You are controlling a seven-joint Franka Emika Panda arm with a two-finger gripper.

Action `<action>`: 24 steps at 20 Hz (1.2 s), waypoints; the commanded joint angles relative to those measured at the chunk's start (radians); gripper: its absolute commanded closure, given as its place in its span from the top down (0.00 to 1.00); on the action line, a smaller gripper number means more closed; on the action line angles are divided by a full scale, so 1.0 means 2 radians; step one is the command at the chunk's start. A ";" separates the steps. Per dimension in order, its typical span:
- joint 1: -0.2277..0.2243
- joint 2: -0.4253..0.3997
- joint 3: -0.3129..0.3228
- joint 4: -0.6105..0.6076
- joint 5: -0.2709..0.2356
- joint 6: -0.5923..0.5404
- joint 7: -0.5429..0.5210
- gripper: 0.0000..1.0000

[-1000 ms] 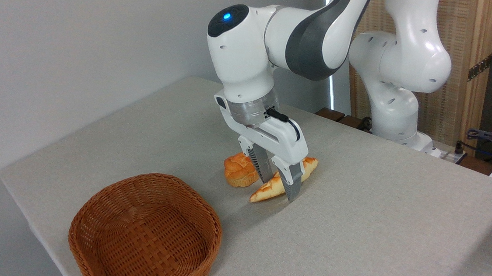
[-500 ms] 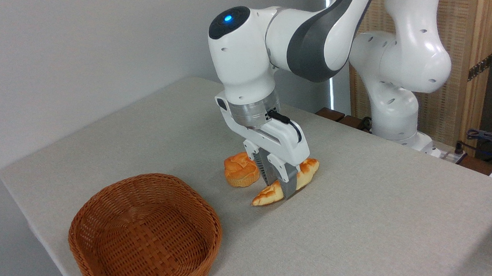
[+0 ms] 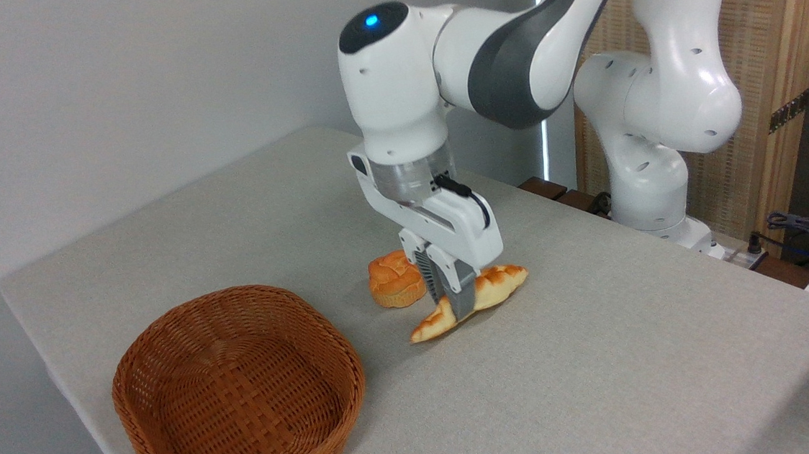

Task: Put bread into the basket
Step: 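Lift the braided loaf and carry it over the wicker basket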

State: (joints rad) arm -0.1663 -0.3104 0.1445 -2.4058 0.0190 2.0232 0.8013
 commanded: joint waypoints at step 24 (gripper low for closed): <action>0.009 0.305 0.021 0.426 -0.132 -0.057 -0.056 0.84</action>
State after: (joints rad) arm -0.1486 0.2337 0.1896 -1.6126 -0.2347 1.9301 0.7101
